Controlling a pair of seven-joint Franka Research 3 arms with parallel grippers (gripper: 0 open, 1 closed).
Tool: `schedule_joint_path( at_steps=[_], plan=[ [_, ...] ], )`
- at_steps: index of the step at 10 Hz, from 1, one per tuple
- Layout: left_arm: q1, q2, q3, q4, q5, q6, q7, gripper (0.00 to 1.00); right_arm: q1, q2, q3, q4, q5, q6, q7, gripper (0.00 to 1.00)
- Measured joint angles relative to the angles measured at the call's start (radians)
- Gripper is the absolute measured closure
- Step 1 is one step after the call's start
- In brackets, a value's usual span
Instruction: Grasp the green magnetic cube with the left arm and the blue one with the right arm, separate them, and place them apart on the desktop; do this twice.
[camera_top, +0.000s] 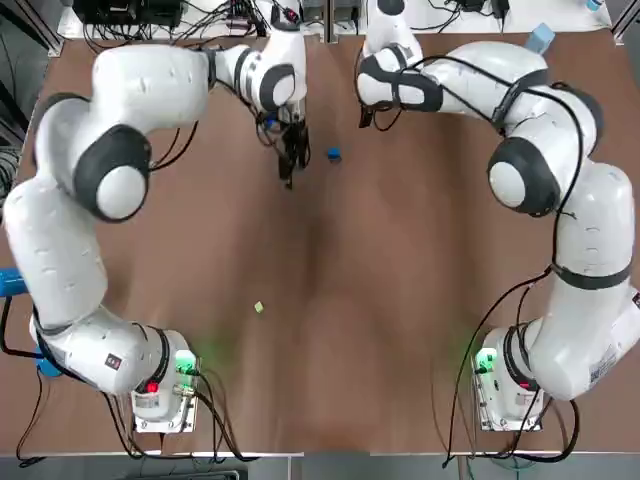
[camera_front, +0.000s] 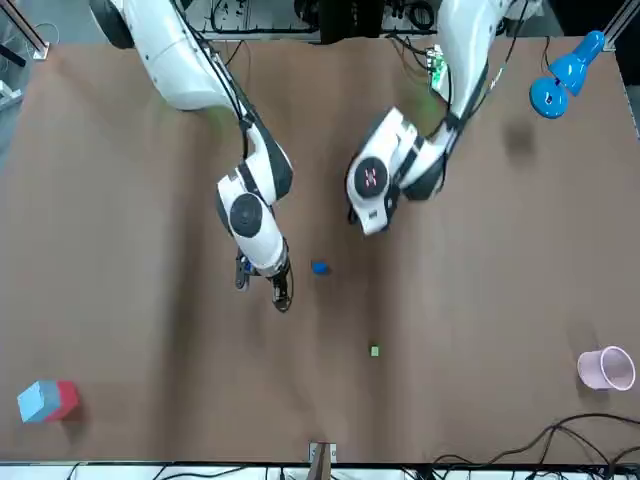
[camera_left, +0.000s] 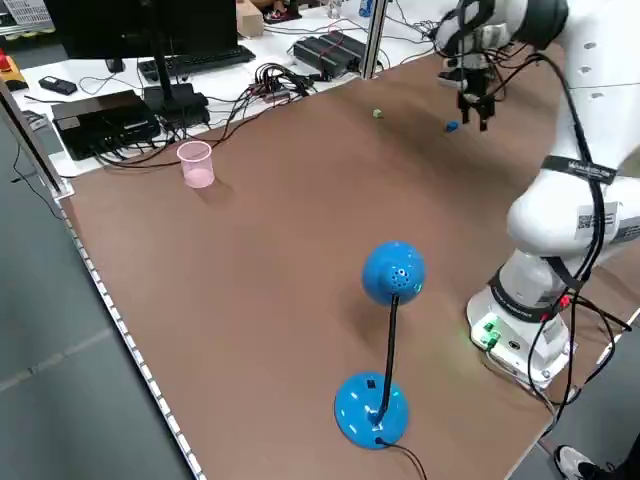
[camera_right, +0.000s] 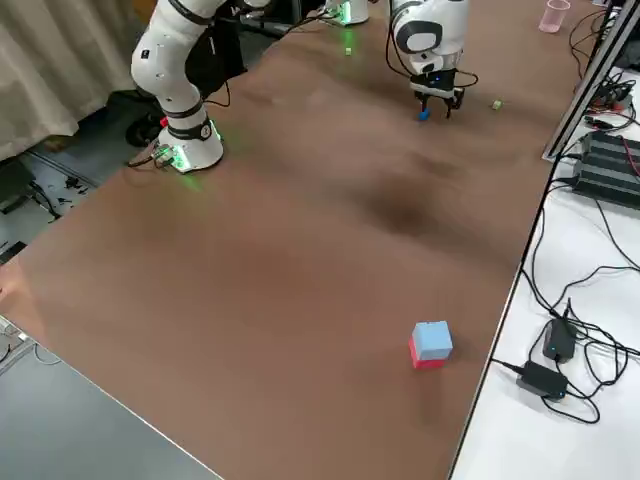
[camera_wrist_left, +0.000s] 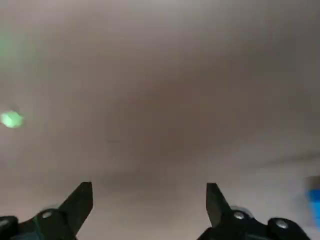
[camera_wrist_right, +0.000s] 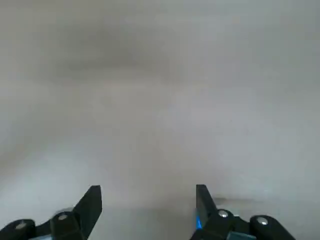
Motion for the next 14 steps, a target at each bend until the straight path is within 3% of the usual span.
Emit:
schedule_joint_path(
  at_steps=[2, 7, 11, 14],
  plan=[
    [-0.005, 0.083, 0.03, 0.138, 0.001, 0.066, -0.031, 0.0, -0.006, -0.034, 0.0, -0.041, 0.0, 0.0, -0.005, 0.15],
    [-0.073, 0.198, 0.094, 0.17, 0.001, 0.398, -0.235, 0.04, -0.005, -0.036, 0.002, -0.06, 0.0, 0.003, -0.006, 0.15],
    [-0.137, 0.266, 0.125, 0.183, 0.001, 0.422, -0.256, 0.04, 0.003, -0.027, 0.017, -0.088, 0.003, 0.037, 0.001, 0.16],
    [-0.155, 0.272, 0.138, 0.188, 0.001, 0.437, -0.257, 0.1, 0.031, 0.002, 0.046, -0.09, 0.004, 0.075, 0.067, 0.16]
  ],
)
